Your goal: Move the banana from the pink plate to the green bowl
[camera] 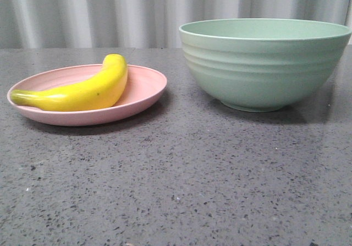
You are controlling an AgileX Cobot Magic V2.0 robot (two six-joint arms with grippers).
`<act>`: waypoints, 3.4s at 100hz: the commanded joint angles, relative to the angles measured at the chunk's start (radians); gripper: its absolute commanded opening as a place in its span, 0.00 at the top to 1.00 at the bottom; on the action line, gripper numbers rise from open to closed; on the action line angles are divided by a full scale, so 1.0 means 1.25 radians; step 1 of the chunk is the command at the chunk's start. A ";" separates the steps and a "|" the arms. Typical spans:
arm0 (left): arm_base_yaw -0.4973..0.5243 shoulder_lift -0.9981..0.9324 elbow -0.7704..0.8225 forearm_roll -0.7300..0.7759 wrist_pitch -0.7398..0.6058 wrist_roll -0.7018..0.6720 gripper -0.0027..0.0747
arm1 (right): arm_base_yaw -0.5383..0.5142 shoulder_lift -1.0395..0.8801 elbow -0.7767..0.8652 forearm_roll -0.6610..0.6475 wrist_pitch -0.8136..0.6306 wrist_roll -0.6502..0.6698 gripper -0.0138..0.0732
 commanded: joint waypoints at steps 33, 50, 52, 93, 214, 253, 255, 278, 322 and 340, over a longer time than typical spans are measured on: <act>0.001 -0.022 0.006 -0.007 -0.053 -0.006 0.99 | -0.005 -0.015 0.018 0.001 -0.020 -0.003 0.92; 0.001 -0.022 0.006 -0.007 -0.053 -0.006 0.99 | -0.005 -0.015 0.018 0.001 -0.020 -0.003 0.92; 0.001 -0.022 0.006 -0.007 -0.053 -0.006 0.99 | -0.005 -0.015 0.018 0.001 -0.020 -0.003 0.92; 0.001 -0.022 0.006 -0.005 -0.094 -0.006 0.99 | -0.005 -0.015 0.018 -0.014 -0.021 -0.003 0.92; 0.001 -0.022 0.006 -0.009 -0.233 -0.006 0.99 | -0.005 -0.015 0.018 -0.014 -0.252 -0.003 0.92; 0.001 -0.022 -0.027 -0.043 -0.270 -0.006 0.99 | -0.005 0.005 -0.024 0.007 -0.275 -0.003 0.92; 0.001 -0.021 -0.032 -0.037 -0.268 -0.006 0.99 | -0.005 0.011 -0.027 0.007 -0.275 -0.003 0.92; 0.001 0.036 -0.101 -0.002 -0.260 -0.006 0.99 | -0.005 0.108 -0.082 0.007 -0.269 -0.003 0.92; 0.001 0.217 -0.217 -0.002 -0.285 -0.006 0.99 | -0.005 0.322 -0.237 0.062 -0.167 -0.003 0.91; 0.001 0.257 -0.236 -0.002 -0.300 -0.006 0.99 | -0.005 0.378 -0.293 0.062 -0.085 -0.003 0.91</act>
